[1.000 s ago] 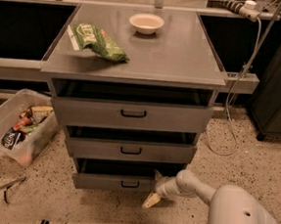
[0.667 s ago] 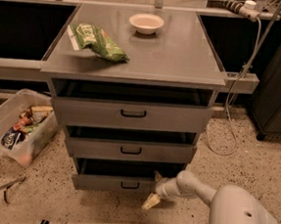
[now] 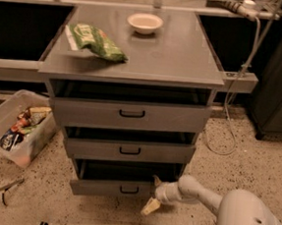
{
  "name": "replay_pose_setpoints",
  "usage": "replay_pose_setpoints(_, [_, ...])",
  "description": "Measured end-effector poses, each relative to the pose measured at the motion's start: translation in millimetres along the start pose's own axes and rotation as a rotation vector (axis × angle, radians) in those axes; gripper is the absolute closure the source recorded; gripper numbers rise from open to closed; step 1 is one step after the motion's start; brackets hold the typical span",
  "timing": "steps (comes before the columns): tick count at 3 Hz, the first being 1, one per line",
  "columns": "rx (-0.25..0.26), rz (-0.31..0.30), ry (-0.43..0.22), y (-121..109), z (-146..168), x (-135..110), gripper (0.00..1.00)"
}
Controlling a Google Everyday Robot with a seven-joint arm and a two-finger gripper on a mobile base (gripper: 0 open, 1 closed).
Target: Open bottom drawer
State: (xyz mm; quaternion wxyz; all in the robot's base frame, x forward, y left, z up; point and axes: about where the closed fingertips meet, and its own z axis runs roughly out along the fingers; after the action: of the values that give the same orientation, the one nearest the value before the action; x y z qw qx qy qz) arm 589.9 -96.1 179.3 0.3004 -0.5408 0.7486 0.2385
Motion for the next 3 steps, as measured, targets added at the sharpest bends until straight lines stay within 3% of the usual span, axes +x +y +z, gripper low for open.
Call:
replay_pose_setpoints(1, [-0.020,0.020,-0.008,21.6,-5.8,4.9,0.00])
replay_pose_setpoints(3, [-0.020,0.020,-0.008,21.7,-7.7,3.0,0.00])
